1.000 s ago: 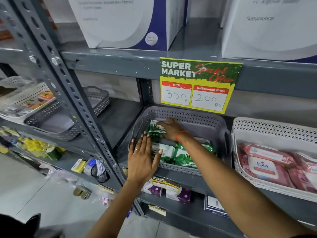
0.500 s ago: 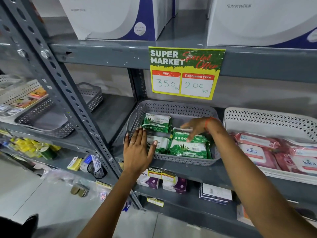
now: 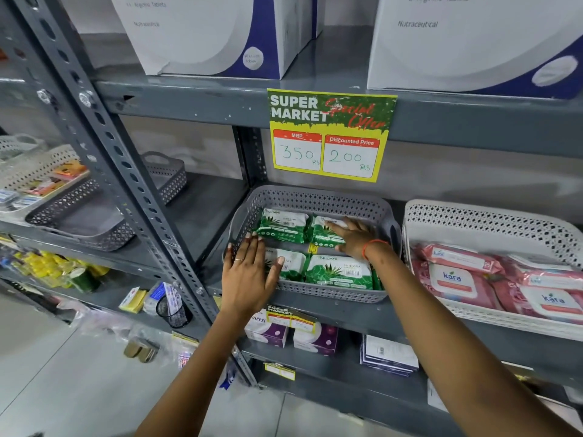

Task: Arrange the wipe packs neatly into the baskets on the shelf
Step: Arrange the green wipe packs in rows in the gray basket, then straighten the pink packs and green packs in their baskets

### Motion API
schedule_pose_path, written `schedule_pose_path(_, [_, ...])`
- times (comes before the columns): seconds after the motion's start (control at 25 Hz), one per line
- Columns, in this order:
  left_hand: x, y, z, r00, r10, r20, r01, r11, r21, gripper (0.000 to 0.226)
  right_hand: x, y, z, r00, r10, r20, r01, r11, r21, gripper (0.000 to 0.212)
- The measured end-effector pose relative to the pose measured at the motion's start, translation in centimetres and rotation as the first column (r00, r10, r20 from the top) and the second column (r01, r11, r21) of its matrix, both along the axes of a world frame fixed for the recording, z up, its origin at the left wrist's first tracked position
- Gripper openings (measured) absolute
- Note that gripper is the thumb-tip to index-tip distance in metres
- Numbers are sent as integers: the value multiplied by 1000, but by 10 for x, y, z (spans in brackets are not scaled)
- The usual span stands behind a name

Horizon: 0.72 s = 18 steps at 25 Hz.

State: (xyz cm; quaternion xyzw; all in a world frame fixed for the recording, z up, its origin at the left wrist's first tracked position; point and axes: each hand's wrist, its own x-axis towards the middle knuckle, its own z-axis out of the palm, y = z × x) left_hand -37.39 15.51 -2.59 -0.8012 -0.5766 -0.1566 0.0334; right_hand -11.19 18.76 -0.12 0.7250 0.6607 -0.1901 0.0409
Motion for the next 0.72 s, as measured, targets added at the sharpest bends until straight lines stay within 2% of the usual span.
schedule_pose_path(0.12, [2, -1, 2, 1000, 1, -4, -1, 1000, -8, 84, 1, -2, 11, 996, -34, -83, 34, 999, -5, 67])
schedule_pose_path(0.2, [2, 0, 5, 1000, 9, -7, -10, 1000, -24, 86, 5, 2, 14, 998, 34, -57, -38, 997, -67, 74])
schedule_pose_path(0.28, [4, 1, 8, 1000, 26, -6, -26, 998, -55, 87, 7, 9, 18, 998, 38, -46, -41, 998, -54, 74])
schedule_pose_path(0.36, [14, -4, 10, 999, 25, -25, -27, 996, -88, 85, 9, 5, 26, 997, 33, -72, -25, 994, 105, 66])
schedule_pose_path(0.4, [24, -9, 10, 999, 6, -38, -10, 995, -97, 84, 12, 2, 28, 993, 45, -109, -18, 971, 240, 60])
schedule_pose_path(0.48, [51, -21, 11, 998, -58, -29, 55, 994, -96, 84, 26, -10, 39, 981, 55, -188, 36, 893, 448, 45])
schedule_pose_path(0.6, [102, -41, 10, 987, -160, -5, 159, 984, -81, 83, 72, -34, 44, 956, -24, -294, 196, 797, 571, 29])
schedule_pose_path(0.68, [140, -57, 8, 972, -233, -18, 231, 970, -74, 79, 125, -54, 40, 922, -158, -354, 338, 773, 537, 35])
schedule_pose_path(0.72, [159, -66, 6, 963, -270, -14, 268, 961, -71, 79, 151, -64, 35, 876, -240, -418, 418, 811, 409, 43])
